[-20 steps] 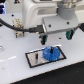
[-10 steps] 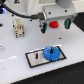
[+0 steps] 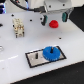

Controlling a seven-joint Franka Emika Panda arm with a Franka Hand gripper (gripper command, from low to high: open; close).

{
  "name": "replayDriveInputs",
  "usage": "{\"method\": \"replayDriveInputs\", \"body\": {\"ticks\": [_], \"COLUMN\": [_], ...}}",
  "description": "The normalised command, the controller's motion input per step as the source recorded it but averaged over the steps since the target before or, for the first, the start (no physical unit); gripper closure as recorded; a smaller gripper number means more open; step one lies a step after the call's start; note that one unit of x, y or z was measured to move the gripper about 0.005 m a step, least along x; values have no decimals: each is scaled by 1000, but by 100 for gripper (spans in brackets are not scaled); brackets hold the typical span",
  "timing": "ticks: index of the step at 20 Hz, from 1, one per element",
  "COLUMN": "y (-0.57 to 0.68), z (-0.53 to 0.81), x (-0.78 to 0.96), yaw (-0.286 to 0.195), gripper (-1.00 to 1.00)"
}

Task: Insert the blue gear onto the right peg, followed by the red gear

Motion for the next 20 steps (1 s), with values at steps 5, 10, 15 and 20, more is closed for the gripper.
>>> {"method": "replayDriveInputs", "body": {"ticks": [5,10,15,20], "y": [308,231,177,22], "z": [-211,-345,-405,-390], "x": [-502,-387,-376,-304], "yaw": [0,0,0,0], "gripper": [-100,-100,-100,-100]}}
